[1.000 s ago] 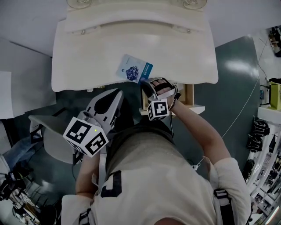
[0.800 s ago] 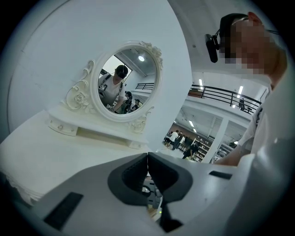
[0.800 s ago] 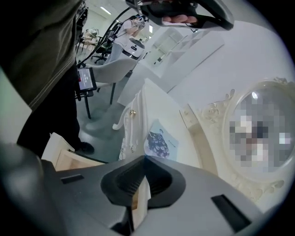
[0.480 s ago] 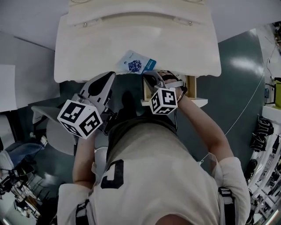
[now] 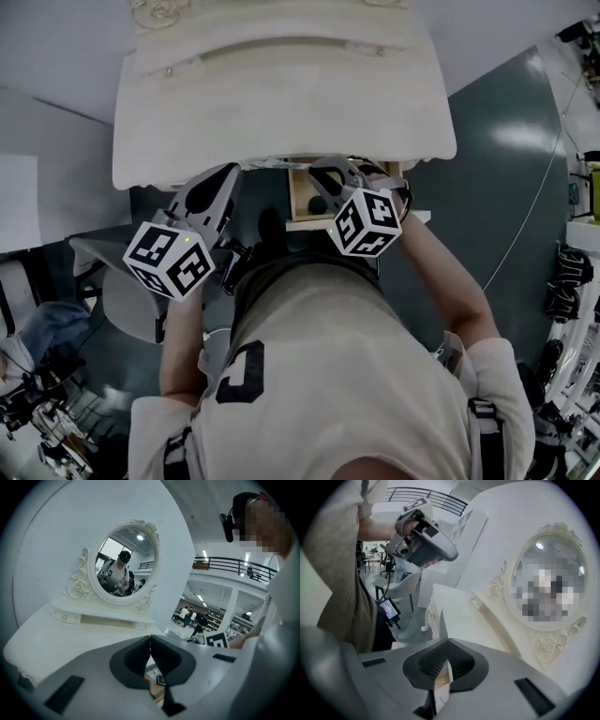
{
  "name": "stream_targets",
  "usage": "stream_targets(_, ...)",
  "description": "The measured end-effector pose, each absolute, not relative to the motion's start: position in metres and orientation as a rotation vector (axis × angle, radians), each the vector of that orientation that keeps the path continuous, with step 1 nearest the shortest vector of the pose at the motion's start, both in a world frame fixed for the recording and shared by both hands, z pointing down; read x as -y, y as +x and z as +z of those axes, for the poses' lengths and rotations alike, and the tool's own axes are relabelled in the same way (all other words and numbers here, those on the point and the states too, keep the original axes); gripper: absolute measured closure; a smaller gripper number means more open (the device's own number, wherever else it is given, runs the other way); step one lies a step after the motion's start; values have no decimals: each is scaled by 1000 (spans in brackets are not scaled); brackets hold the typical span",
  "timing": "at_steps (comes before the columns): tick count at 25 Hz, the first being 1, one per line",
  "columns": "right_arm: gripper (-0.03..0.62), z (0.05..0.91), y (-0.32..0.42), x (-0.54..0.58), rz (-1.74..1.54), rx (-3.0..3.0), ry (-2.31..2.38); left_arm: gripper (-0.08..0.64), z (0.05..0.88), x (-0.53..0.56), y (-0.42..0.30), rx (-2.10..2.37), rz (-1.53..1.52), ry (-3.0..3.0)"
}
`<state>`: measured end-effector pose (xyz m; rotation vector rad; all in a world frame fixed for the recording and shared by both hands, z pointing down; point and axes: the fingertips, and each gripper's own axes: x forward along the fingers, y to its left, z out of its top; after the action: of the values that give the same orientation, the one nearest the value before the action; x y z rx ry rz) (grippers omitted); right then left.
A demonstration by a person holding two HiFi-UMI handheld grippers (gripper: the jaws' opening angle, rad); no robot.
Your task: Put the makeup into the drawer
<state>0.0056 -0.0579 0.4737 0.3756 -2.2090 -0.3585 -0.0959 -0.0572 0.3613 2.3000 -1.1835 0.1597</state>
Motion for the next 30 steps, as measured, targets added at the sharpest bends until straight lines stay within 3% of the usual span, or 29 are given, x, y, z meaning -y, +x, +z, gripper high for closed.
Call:
stream_targets(6,565,466,70,25,-263,2222,302,522,364,52,-42,1169,166,2320)
stream_targets(13,565,520,134,25,-151,2113,333,522,376,39,4,1177,183,2276)
stream_targets(20,565,547,118,55,-315,2072,506,522,384,29,8,1206,208,2225)
stream_targets(30,565,658,91,24,-392,1901,121,522,406,20,-22,1227,232,2136)
